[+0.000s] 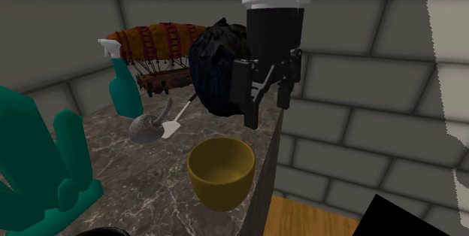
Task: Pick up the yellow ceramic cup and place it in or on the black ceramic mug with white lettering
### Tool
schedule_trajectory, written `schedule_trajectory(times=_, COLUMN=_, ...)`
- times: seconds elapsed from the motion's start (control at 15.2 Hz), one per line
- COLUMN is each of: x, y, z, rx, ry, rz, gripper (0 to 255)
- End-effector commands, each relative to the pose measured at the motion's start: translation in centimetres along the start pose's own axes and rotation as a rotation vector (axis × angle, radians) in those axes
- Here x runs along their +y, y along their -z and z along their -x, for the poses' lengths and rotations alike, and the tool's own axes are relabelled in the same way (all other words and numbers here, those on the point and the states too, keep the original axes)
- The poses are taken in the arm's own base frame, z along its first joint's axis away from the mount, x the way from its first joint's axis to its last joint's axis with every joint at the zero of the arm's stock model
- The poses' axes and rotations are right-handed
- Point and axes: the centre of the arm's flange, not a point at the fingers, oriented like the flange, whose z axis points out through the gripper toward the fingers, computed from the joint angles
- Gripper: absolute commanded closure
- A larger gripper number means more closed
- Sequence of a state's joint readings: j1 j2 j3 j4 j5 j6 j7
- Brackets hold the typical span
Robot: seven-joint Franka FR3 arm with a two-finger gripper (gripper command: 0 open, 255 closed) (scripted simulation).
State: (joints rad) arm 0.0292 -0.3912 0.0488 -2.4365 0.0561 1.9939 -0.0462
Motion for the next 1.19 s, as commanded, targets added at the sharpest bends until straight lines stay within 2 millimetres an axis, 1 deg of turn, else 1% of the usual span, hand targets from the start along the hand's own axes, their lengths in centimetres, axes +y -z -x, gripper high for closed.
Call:
schedule_trajectory(times=0.0, x=-0.4, y=-2.0, z=-1.7, rx=0.003, ry=0.001, rz=-0.02, gripper=0)
schedule_trajectory(times=0.2, x=-0.7, y=-4.8, z=-4.3, rx=0.005, ry=0.003, rz=-0.049, gripper=0)
schedule_trajectory(times=0.26, x=-0.7, y=-5.0, z=-4.5, rx=0.005, ry=0.003, rz=-0.051, gripper=0)
schedule_trajectory(times=0.66, x=-0.9, y=-8.1, z=-4.5, rx=0.005, ry=0.003, rz=-0.051, gripper=0)
schedule_trajectory(times=0.73, x=-0.9, y=-9.0, z=-4.5, rx=0.005, ry=0.003, rz=-0.051, gripper=0)
schedule_trajectory(times=1.12, x=-0.9, y=-9.0, z=-4.5, rx=0.005, ry=0.003, rz=-0.051, gripper=0)
